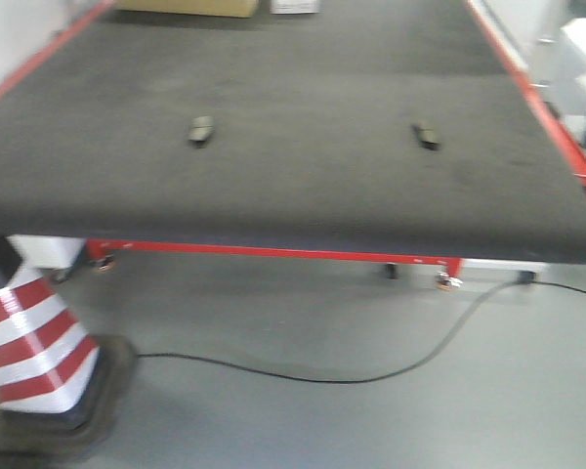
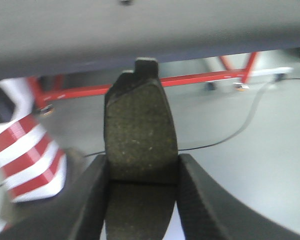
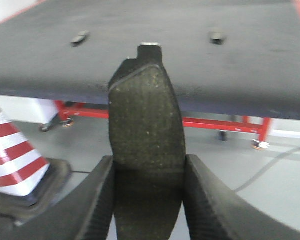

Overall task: Move and align brake pads A on conveyor
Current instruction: 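Turn past the cones and pull up to the conveyor belt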

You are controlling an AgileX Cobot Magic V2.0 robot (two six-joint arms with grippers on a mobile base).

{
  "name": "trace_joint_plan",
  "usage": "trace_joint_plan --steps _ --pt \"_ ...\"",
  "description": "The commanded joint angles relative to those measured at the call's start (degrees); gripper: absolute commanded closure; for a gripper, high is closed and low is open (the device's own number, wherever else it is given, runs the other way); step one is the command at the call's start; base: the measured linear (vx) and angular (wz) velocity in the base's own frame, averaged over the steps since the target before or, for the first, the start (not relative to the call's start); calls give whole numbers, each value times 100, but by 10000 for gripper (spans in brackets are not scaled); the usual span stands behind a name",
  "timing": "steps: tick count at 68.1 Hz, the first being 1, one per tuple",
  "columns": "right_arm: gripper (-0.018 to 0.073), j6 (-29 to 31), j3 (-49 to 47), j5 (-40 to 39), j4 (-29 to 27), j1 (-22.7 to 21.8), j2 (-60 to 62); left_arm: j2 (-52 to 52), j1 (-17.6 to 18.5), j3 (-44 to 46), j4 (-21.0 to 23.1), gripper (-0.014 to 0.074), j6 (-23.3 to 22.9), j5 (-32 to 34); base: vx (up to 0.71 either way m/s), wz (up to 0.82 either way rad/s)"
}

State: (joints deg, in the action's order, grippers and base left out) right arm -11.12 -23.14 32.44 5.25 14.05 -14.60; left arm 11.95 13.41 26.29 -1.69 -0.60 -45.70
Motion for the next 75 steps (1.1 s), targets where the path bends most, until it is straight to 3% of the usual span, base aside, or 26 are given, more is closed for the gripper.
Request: trace_joint_plan --steps 1,21,75 --pt "564 58 -182 -547 54 -27 -47 87 22 156 31 602 -32 569 4 -63" --pt "564 58 -182 -547 54 -27 -47 87 22 156 31 602 -32 569 1 -38" --pt "564 58 -182 -547 54 -27 -47 87 22 156 31 602 -32 569 14 -1"
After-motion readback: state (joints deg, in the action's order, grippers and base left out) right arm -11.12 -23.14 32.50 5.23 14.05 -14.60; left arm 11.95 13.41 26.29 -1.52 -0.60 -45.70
